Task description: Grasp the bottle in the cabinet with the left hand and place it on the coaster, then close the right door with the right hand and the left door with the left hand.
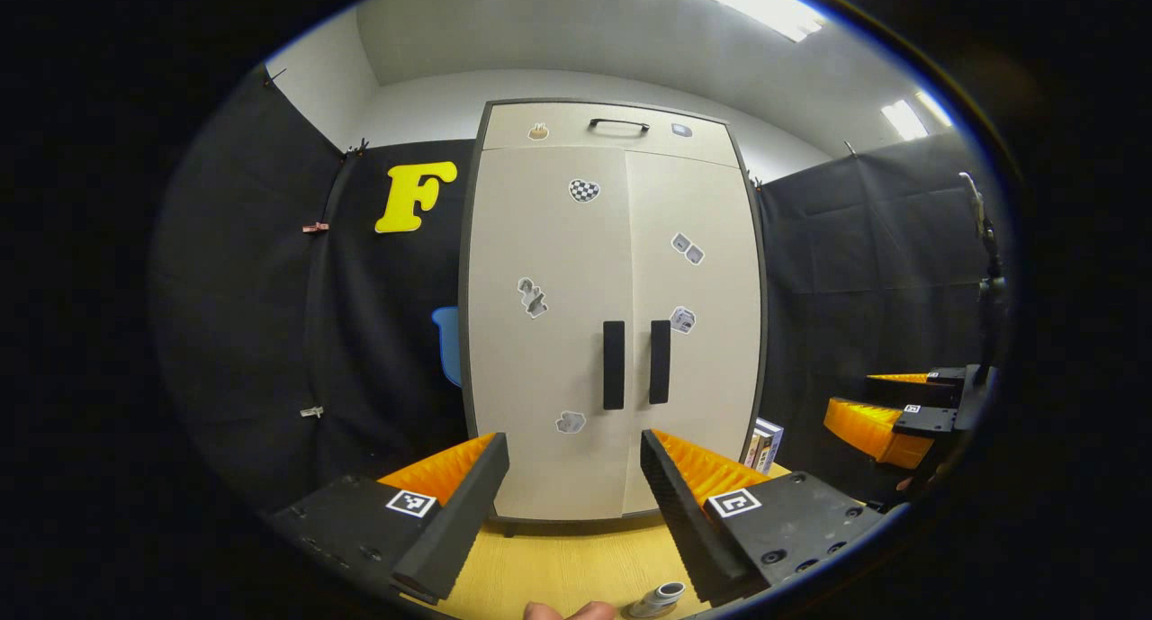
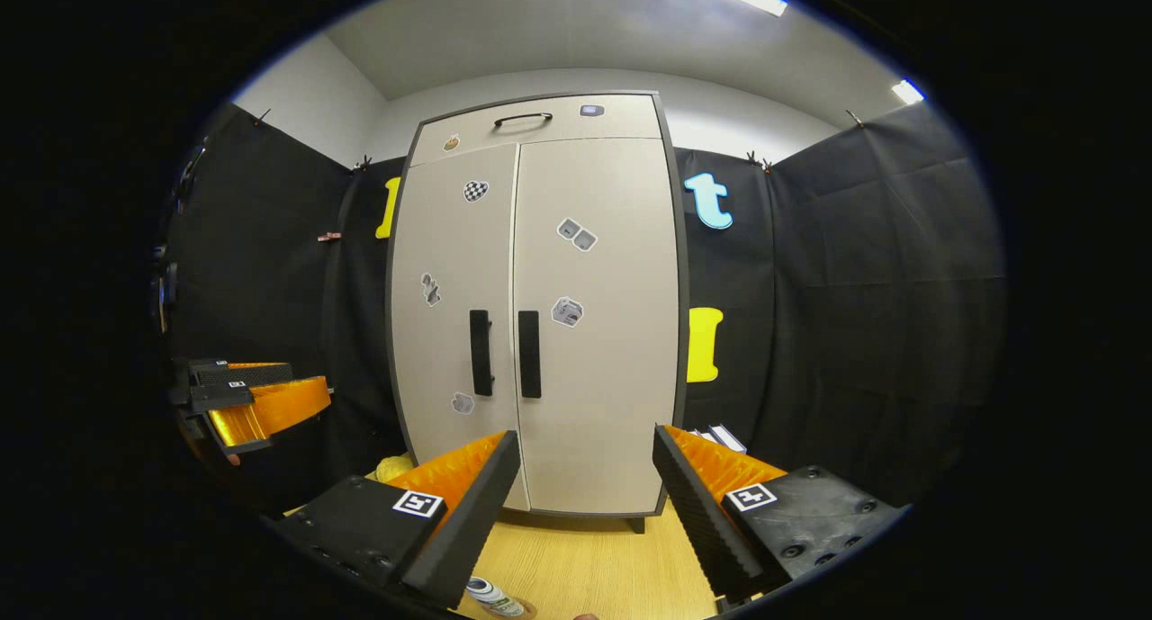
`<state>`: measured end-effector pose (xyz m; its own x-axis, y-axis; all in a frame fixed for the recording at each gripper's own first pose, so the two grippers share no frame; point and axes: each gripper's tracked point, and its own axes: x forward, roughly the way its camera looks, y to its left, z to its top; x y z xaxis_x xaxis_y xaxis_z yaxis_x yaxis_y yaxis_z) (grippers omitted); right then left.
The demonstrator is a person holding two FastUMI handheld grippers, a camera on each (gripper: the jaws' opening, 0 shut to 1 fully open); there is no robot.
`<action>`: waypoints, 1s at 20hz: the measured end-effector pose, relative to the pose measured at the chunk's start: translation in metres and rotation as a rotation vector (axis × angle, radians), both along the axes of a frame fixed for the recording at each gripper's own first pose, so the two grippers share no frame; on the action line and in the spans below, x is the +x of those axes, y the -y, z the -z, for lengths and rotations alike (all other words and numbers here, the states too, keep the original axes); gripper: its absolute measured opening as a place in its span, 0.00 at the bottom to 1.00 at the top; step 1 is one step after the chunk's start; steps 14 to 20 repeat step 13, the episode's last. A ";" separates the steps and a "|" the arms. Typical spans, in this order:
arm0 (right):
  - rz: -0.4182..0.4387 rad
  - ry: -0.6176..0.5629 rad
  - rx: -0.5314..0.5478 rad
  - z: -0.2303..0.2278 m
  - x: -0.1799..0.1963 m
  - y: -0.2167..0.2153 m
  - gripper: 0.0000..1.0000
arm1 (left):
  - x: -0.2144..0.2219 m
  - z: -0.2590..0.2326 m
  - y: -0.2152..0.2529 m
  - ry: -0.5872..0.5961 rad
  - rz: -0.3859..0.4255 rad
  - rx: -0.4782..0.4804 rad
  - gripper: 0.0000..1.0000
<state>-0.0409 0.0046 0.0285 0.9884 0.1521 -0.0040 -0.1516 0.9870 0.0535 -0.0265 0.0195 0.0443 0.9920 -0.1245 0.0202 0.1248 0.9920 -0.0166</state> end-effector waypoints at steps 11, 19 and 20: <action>-0.019 0.015 0.024 -0.018 0.004 -0.003 0.98 | -0.001 0.033 0.000 -0.041 -0.012 0.013 0.94; -0.021 0.011 0.031 -0.019 0.005 -0.003 0.98 | -0.002 0.034 0.001 -0.046 -0.011 0.011 0.94; -0.021 0.011 0.031 -0.019 0.005 -0.003 0.98 | -0.002 0.034 0.001 -0.046 -0.011 0.011 0.94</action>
